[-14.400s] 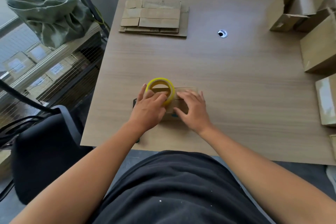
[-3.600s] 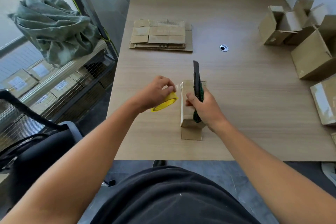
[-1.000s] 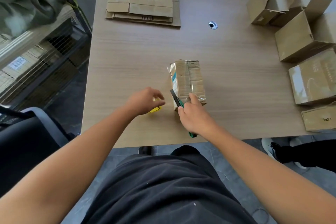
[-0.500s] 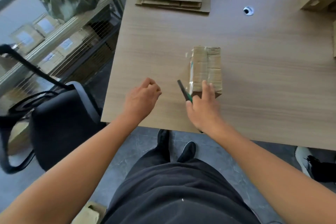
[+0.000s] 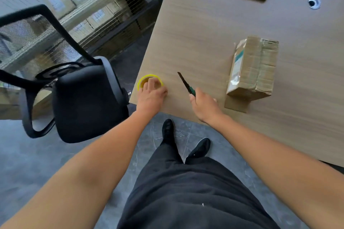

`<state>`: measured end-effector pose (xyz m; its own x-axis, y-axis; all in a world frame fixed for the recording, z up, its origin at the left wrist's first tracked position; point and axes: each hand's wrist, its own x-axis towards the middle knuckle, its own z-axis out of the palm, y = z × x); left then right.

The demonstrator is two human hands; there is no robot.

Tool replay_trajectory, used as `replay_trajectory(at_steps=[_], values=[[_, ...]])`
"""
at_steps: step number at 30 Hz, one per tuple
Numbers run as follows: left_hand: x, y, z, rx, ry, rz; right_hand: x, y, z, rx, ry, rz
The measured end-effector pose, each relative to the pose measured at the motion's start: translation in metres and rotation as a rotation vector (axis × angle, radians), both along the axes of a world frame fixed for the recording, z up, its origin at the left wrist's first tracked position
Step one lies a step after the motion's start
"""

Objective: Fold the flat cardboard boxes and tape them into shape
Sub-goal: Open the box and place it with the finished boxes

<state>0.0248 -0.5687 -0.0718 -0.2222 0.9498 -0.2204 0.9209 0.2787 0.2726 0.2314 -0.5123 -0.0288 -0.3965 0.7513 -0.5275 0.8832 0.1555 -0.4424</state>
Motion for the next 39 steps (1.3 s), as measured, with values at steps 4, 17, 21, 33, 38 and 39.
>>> replay_trajectory(at_steps=[4,17,21,33,38,39], values=[[-0.005,-0.008,-0.018,0.200,0.045,-0.050,-0.021,0.004,-0.017,0.039,-0.091,-0.021],[0.007,0.006,-0.017,0.041,0.023,0.116,-0.044,-0.001,-0.059,0.269,-0.258,-0.219],[-0.001,0.011,-0.002,0.033,-0.175,0.198,-0.039,0.001,-0.033,0.306,-0.088,-0.253],[0.093,0.125,0.078,0.257,-0.354,-0.230,0.086,0.060,0.077,0.621,0.227,-0.467],[0.167,0.186,0.090,0.173,-0.522,-0.264,0.133,0.114,0.065,0.503,0.220,-0.444],[0.178,0.195,0.087,0.139,-0.537,-0.259,0.138,0.123,0.060,0.463,0.233,-0.435]])
